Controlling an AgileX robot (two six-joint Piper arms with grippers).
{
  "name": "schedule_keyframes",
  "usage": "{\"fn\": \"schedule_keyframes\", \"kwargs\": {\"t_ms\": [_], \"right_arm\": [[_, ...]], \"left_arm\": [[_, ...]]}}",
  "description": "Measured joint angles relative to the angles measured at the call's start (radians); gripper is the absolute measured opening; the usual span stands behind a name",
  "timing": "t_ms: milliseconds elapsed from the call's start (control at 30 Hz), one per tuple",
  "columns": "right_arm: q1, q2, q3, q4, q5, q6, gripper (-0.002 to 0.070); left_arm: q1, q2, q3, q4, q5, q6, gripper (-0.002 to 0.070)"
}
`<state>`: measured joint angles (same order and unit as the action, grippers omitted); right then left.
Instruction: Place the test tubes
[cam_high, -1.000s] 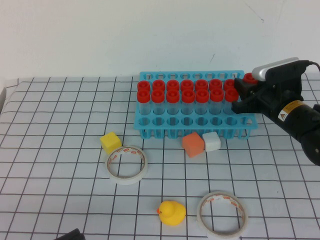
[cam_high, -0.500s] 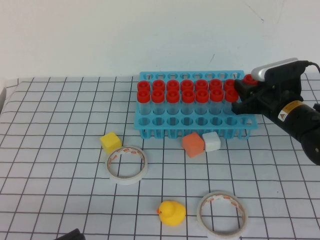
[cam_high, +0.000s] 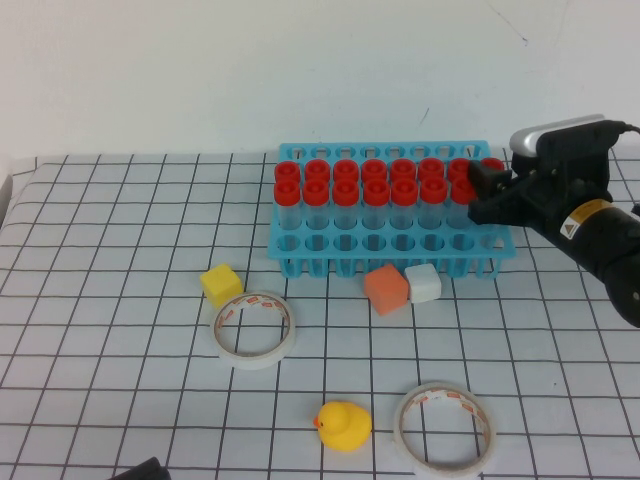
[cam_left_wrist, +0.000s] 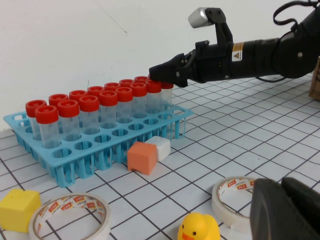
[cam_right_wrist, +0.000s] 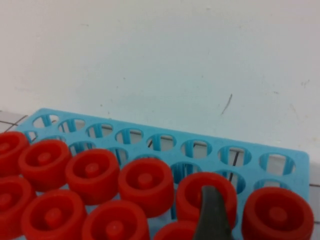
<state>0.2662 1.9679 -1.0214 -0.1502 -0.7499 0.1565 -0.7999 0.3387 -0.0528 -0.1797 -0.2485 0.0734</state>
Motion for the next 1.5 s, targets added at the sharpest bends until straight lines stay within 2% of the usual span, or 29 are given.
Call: {"fn": "schedule_keyframes", "kwargs": {"t_ms": [133, 200, 267, 400, 467, 533, 733, 933, 1167, 1367, 1500], "right_arm": [[0.000, -0.047, 0.000, -0.015, 0.028, 0.000, 0.0459], [0.000, -0.085, 0.000, -0.040, 0.050, 0.008, 0.0435], [0.000, -0.143, 0.002, -0.082, 0.092, 0.033, 0.0368], [0.000, -0.295, 0.002, -0.234, 0.230, 0.172, 0.0113], [0.000, -0.376, 0.004, -0.351, 0.297, 0.289, 0.0048], [0.000, -0.470, 0.018, -0.493, 0.335, 0.413, 0.0022], [0.000, -0.766, 0.128, -0.864, 0.332, 0.716, 0.0004], [0.000, -1.069, 0.271, -1.069, 0.376, 0.881, 0.0002], [0.000, -1.410, 0.471, -1.233, 0.508, 0.974, 0.0001], [0.000, -1.652, 0.645, -1.259, 0.595, 1.062, 0.0000], [0.000, -1.704, 0.665, -1.268, 0.625, 1.073, 0.0000]], "left_arm": [[0.000, 0.000, 0.000, 0.000, 0.000, 0.002, -0.0001], [0.000, -0.002, 0.000, 0.000, 0.000, 0.002, -0.0001], [0.000, -0.002, 0.000, 0.000, 0.002, 0.002, -0.0001], [0.000, -0.002, 0.000, 0.000, 0.002, 0.002, -0.0001], [0.000, -0.002, 0.000, 0.000, 0.002, 0.002, -0.0001], [0.000, -0.002, 0.000, 0.000, 0.002, 0.002, -0.0001], [0.000, -0.002, 0.000, 0.000, 0.002, 0.002, -0.0001], [0.000, -0.002, 0.000, 0.000, 0.002, 0.002, -0.0001], [0.000, -0.002, 0.000, 0.000, 0.002, 0.002, -0.0001], [0.000, -0.002, 0.000, 0.000, 0.002, 0.000, -0.0001], [0.000, -0.002, 0.000, 0.000, 0.002, 0.000, -0.0001]]}}
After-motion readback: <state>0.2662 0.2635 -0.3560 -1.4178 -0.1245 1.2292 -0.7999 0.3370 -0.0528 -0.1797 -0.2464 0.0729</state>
